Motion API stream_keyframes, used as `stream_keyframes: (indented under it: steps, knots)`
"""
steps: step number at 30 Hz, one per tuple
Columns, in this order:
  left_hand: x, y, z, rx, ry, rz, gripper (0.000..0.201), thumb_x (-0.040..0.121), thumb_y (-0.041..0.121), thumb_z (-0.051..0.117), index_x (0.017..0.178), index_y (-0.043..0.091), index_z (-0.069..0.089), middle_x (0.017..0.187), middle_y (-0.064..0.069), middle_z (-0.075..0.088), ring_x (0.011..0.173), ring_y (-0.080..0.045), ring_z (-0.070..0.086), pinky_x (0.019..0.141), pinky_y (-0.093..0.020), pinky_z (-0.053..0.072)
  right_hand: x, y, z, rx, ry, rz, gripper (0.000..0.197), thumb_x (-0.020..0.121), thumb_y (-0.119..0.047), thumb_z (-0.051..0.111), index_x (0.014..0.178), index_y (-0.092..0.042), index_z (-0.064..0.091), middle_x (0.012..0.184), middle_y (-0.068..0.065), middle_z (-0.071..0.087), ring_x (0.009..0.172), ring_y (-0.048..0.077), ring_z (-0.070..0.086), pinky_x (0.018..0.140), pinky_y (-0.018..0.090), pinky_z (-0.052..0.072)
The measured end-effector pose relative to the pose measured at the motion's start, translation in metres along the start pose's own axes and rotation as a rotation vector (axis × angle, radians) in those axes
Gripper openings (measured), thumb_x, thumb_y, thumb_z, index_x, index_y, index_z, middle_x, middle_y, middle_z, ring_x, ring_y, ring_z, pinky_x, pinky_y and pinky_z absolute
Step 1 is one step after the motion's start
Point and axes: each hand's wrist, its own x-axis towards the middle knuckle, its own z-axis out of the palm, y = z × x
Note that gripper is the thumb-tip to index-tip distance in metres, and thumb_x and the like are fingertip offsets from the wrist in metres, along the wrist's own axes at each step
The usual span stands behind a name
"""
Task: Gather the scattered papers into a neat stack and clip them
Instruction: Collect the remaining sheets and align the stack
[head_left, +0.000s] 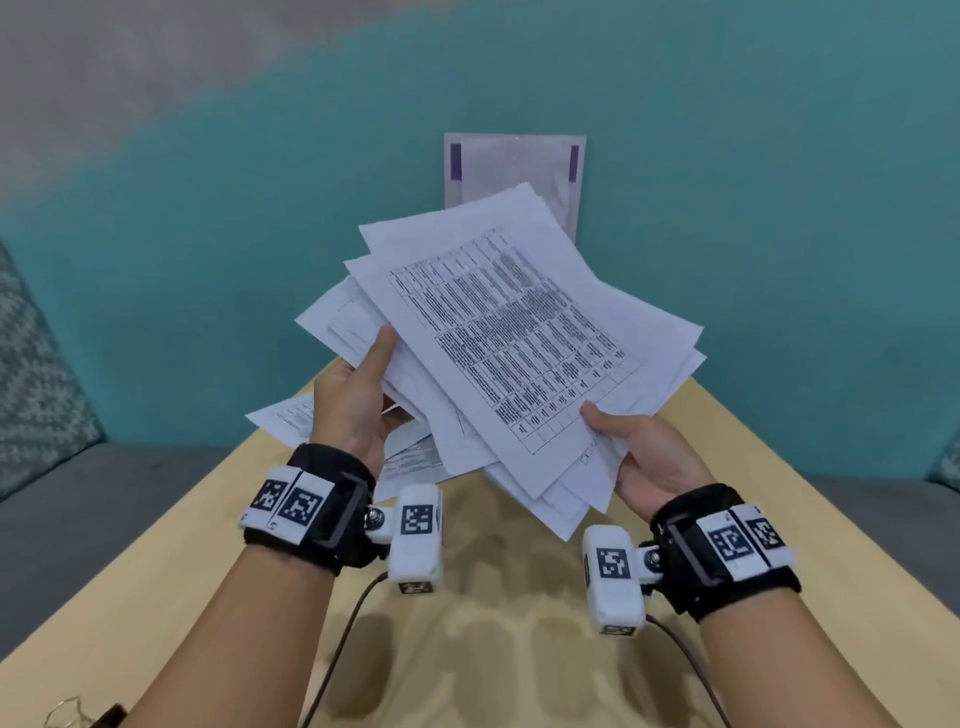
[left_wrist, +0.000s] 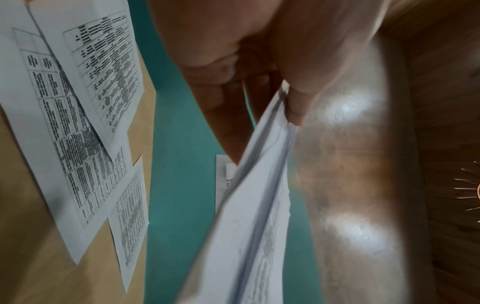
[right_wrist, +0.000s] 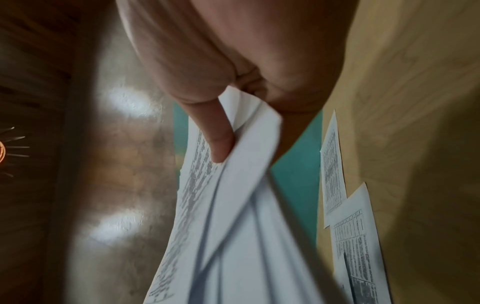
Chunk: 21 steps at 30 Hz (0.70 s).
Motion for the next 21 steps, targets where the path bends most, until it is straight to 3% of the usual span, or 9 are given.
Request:
stream_keyframes:
  steps: [2, 4, 8, 10, 12, 14, 17, 19, 21]
  knots:
    - [-0.003, 0.0, 0.0, 0.03, -0.025, -0.033, 0.036, 0.098, 0.044, 0.063, 0.119, 0.016, 0.07, 0.097, 0.0, 0.081, 0.084, -0.02, 0.075, 0.058, -0.033, 0.061, 0.002, 0.003, 0.001, -0.017, 0.035, -0.041, 0.034, 0.09, 0.0, 0.067, 0.124, -0.004, 0.067, 0.12, 0.014, 0.073, 0.11, 0.031, 0.071, 0.1, 0.05, 0.053]
    - [-0.006, 0.0, 0.002, 0.053, -0.079, -0.069, 0.04, 0.096, 0.049, 0.064, 0.122, 0.02, 0.069, 0.105, -0.001, 0.08, 0.085, -0.02, 0.075, 0.07, -0.04, 0.063, 0.003, 0.004, 0.002, -0.019, 0.081, -0.071, 0.033, 0.089, -0.002, 0.069, 0.123, -0.002, 0.067, 0.117, 0.015, 0.074, 0.107, 0.032, 0.072, 0.099, 0.052, 0.053]
    - [-0.012, -0.007, 0.011, 0.082, -0.105, -0.077, 0.052, 0.084, 0.017, 0.082, 0.131, 0.011, 0.06, 0.117, -0.007, 0.077, 0.104, -0.03, 0.074, 0.091, -0.057, 0.059, -0.002, 0.002, 0.011, -0.019, 0.09, -0.131, 0.021, 0.091, -0.002, 0.067, 0.112, -0.006, 0.071, 0.109, 0.009, 0.077, 0.102, 0.027, 0.074, 0.092, 0.044, 0.057]
    - [-0.012, -0.012, 0.014, 0.081, -0.079, -0.046, 0.048, 0.082, 0.0, 0.08, 0.126, 0.008, 0.061, 0.115, -0.008, 0.077, 0.101, -0.029, 0.075, 0.089, -0.043, 0.061, -0.006, 0.003, 0.016, -0.03, 0.053, -0.136, 0.019, 0.092, -0.003, 0.066, 0.11, -0.009, 0.071, 0.109, 0.007, 0.078, 0.099, 0.023, 0.075, 0.088, 0.039, 0.058]
    - [-0.011, -0.011, 0.014, 0.094, -0.019, 0.011, 0.039, 0.081, -0.009, 0.078, 0.11, 0.011, 0.061, 0.109, -0.007, 0.075, 0.087, -0.022, 0.074, 0.073, -0.022, 0.059, -0.008, 0.003, 0.018, -0.036, 0.035, -0.144, 0.025, 0.091, -0.003, 0.068, 0.115, -0.009, 0.071, 0.111, 0.007, 0.077, 0.101, 0.023, 0.075, 0.09, 0.04, 0.057]
    - [-0.007, -0.005, 0.01, 0.096, 0.011, 0.061, 0.039, 0.08, -0.013, 0.076, 0.105, 0.012, 0.062, 0.105, -0.006, 0.075, 0.088, -0.022, 0.074, 0.075, -0.024, 0.061, -0.007, -0.001, 0.015, -0.025, 0.066, -0.164, 0.035, 0.087, -0.002, 0.07, 0.121, -0.009, 0.069, 0.114, 0.008, 0.076, 0.104, 0.026, 0.073, 0.091, 0.043, 0.057]
    - [0.0, 0.01, -0.001, 0.124, 0.003, 0.1, 0.044, 0.08, -0.017, 0.073, 0.118, 0.005, 0.064, 0.101, -0.005, 0.076, 0.093, -0.02, 0.075, 0.079, -0.031, 0.063, -0.006, -0.015, 0.003, -0.012, 0.173, -0.252, 0.051, 0.085, -0.009, 0.074, 0.133, -0.015, 0.06, 0.124, 0.007, 0.072, 0.104, 0.021, 0.07, 0.084, 0.039, 0.056]
    - [0.003, 0.017, -0.009, 0.146, -0.04, 0.091, 0.044, 0.08, -0.019, 0.072, 0.117, 0.004, 0.063, 0.102, -0.007, 0.076, 0.093, -0.022, 0.075, 0.075, -0.029, 0.063, -0.009, -0.026, -0.006, -0.13, 0.265, -0.328, 0.062, 0.085, -0.024, 0.078, 0.14, -0.024, 0.051, 0.13, -0.001, 0.066, 0.108, 0.01, 0.064, 0.094, 0.039, 0.05]
    - [0.006, 0.021, -0.013, 0.202, -0.1, 0.087, 0.042, 0.079, -0.02, 0.071, 0.11, 0.008, 0.066, 0.1, -0.007, 0.077, 0.094, -0.024, 0.075, 0.074, -0.03, 0.061, -0.009, -0.033, -0.017, -0.311, 0.269, -0.342, 0.072, 0.08, -0.044, 0.079, 0.143, -0.029, 0.048, 0.129, -0.009, 0.062, 0.116, 0.008, 0.058, 0.1, 0.039, 0.041]
